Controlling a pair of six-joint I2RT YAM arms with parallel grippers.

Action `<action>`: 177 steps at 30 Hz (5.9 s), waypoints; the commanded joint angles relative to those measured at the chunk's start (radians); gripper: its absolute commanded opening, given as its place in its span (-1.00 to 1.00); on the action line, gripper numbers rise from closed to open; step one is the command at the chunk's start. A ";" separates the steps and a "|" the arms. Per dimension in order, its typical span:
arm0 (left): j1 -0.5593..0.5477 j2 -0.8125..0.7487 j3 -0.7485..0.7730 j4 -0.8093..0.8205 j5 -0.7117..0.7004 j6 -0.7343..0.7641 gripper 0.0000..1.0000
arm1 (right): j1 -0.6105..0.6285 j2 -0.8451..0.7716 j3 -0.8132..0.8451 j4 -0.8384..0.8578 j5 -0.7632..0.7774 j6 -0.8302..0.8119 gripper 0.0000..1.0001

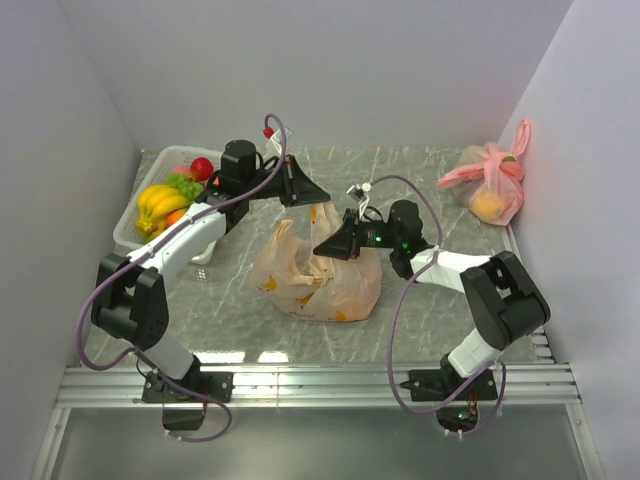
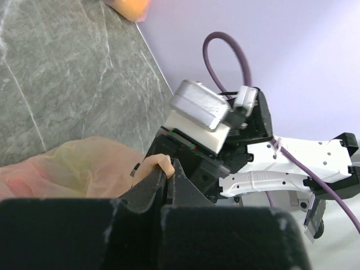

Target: Place the fake fruits into the plastic bag and tie a complex knot

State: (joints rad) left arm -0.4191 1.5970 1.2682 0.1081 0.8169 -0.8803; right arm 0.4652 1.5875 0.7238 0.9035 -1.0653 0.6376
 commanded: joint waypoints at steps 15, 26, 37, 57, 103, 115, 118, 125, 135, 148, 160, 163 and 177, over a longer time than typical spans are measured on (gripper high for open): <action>0.065 -0.063 0.270 -0.346 -0.002 0.513 -0.02 | -0.025 -0.139 0.031 -0.504 -0.001 -0.317 -1.00; -0.255 -0.388 0.014 -0.826 -0.201 1.366 0.28 | -0.025 -0.155 0.060 -0.589 0.079 -0.204 -1.00; -0.386 -0.177 -0.004 -0.871 -0.390 1.569 0.29 | -0.028 -0.182 0.078 -0.670 0.097 -0.228 -1.00; -0.354 -0.218 0.009 -0.886 -0.280 1.537 0.17 | -0.059 -0.189 0.166 -1.140 0.183 -0.672 -1.00; 0.007 -0.238 -0.084 -0.970 0.251 1.882 -0.18 | 0.064 -0.135 0.302 -1.278 0.192 -0.842 -1.00; -0.095 -0.264 -0.109 -0.771 0.309 1.643 -0.95 | 0.102 -0.054 0.381 -1.272 0.249 -0.812 -1.00; -0.106 -0.284 -0.101 -0.781 0.318 1.653 -0.95 | 0.104 -0.029 0.385 -1.275 0.246 -0.820 -1.00; -0.119 -0.275 -0.107 -0.680 0.286 1.534 -0.99 | 0.105 -0.063 0.375 -1.243 0.162 -0.823 -1.00; -0.050 -0.238 -0.191 -0.392 0.254 1.305 -0.99 | 0.104 -0.127 0.344 -1.318 0.070 -0.935 -0.75; -0.072 -0.224 -0.173 -0.485 0.254 1.385 -0.97 | 0.105 -0.106 0.396 -1.319 0.125 -0.857 0.12; -0.072 -0.236 -0.173 -0.496 0.254 1.393 -0.98 | -0.011 -0.192 0.304 -1.220 0.104 -0.701 0.72; -0.072 -0.232 -0.167 -0.499 0.254 1.396 -0.98 | -0.014 -0.182 0.292 -1.180 0.099 -0.673 0.27; -0.087 -0.190 -0.158 -0.443 0.261 1.348 -0.96 | 0.000 -0.210 0.249 -1.000 0.016 -0.576 -0.14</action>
State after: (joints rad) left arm -0.4965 1.3956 1.0866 -0.3710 1.0576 0.4801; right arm 0.4583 1.4250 0.9882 -0.1566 -0.9997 0.0425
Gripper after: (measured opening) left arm 0.022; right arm 0.375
